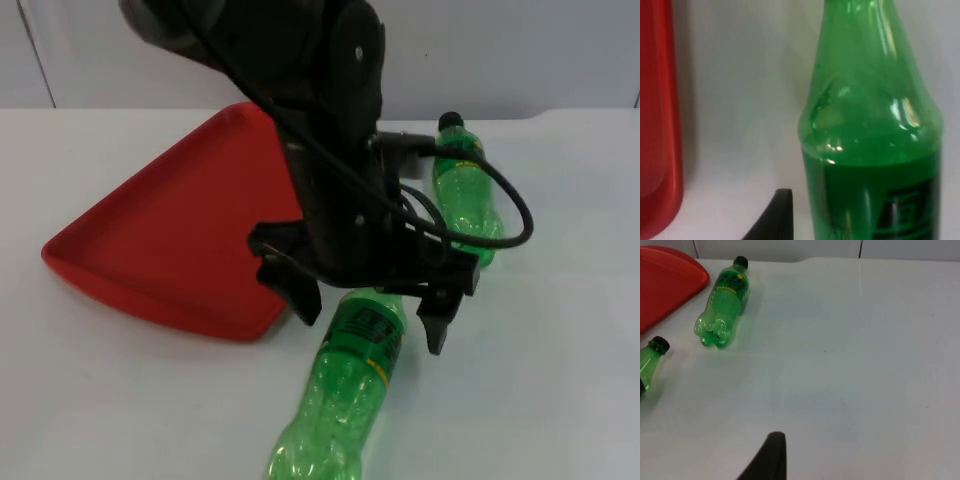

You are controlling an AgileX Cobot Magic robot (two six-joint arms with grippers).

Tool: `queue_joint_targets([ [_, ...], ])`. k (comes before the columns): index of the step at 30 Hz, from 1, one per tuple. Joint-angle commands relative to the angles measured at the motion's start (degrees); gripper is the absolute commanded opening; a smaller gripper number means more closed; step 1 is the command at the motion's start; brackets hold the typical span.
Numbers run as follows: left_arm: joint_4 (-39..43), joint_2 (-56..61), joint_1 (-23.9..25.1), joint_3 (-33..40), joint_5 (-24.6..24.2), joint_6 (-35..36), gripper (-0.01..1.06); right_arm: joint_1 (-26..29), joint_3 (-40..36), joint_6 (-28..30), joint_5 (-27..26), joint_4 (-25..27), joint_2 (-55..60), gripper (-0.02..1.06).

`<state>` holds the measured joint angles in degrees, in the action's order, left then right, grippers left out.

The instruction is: Place the bottle upright on the tray.

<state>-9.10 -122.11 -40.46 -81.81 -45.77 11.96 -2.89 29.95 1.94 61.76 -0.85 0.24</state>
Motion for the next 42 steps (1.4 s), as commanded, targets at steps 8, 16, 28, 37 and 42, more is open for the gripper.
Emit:
queue_joint_targets([
  [8, 0.17, -2.63, -0.24, -1.48, 0.27, 0.66, 1.05, 0.3, -0.29, 0.22, 0.0, -0.07, -0.24, 1.05],
  [16, -0.54, -5.36, -0.24, -1.48, 1.04, 0.66, 1.05, 0.3, -0.29, 0.22, 0.0, -0.07, -0.24, 1.05],
  [28, -0.74, -7.28, -0.24, -1.48, 4.08, 0.66, 1.05, 0.3, -0.29, 0.22, 0.0, -0.07, -0.24, 1.05],
  [37, -0.87, -7.91, -0.24, -1.48, 4.39, 0.66, 1.05, 0.3, -0.29, 0.22, 0.0, -0.07, -0.24, 1.05],
  [42, -1.56, -7.91, -0.24, -1.48, 4.02, 0.74, 0.79, 0.3, -0.29, 0.22, 0.0, -0.07, -0.24, 1.05],
])
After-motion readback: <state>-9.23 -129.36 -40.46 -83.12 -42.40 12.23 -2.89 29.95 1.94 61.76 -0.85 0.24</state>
